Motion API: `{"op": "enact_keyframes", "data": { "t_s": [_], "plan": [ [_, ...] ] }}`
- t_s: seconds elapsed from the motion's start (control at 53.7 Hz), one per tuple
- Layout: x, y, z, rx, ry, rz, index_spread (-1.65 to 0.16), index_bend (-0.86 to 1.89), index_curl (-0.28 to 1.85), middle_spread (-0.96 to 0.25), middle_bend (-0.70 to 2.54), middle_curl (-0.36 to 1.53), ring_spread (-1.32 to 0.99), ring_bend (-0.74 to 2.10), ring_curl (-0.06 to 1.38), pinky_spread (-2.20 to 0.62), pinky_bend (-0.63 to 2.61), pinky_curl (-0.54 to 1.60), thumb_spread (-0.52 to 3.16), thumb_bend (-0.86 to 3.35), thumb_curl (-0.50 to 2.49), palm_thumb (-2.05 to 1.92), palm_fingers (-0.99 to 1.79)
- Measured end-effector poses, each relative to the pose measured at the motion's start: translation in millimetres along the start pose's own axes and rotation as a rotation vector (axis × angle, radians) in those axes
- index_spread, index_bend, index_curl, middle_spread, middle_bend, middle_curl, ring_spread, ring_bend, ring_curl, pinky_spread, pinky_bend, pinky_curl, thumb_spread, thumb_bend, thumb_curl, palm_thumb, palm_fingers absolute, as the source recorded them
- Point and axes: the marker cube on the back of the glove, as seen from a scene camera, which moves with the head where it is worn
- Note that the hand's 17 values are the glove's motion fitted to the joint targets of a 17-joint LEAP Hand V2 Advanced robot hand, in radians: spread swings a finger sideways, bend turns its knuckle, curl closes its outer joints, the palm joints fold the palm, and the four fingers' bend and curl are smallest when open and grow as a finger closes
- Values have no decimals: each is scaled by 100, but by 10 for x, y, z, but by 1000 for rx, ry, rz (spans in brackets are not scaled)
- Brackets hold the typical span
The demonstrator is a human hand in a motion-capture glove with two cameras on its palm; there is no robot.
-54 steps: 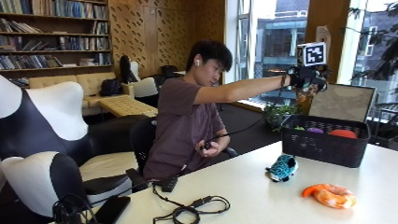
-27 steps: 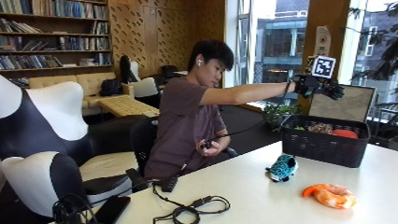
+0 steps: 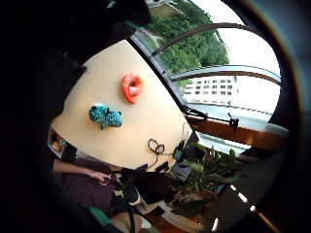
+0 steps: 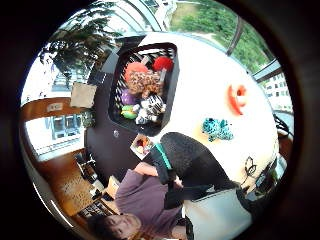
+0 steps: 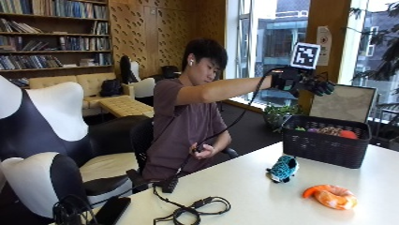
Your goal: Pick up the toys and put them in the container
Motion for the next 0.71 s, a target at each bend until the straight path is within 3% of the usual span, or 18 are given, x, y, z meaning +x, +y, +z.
{"op": "enact_keyframes", "data": {
  "t_s": [0.13,0.242,0.503,0.652,0.708],
  "plan": [
    [578,179,194,-20,23,202,-21,7,15,-3,12,32,1,51,30,5,96,35,117,-3,37,-2,-27],
    [850,251,511,-42,21,261,-22,7,14,-4,12,30,1,50,30,4,95,35,118,-3,35,-1,-26],
    [711,219,2034,-168,-29,42,-22,8,14,-6,12,26,0,48,30,4,93,35,118,-2,33,-1,-24],
    [460,197,2867,-320,-113,-1,-22,8,14,-5,13,25,0,46,30,4,92,34,118,-3,32,-1,-24],
    [524,210,3093,-347,-24,31,-21,8,14,-5,13,25,0,44,30,4,92,34,117,-3,32,-1,-24]
  ]
}}
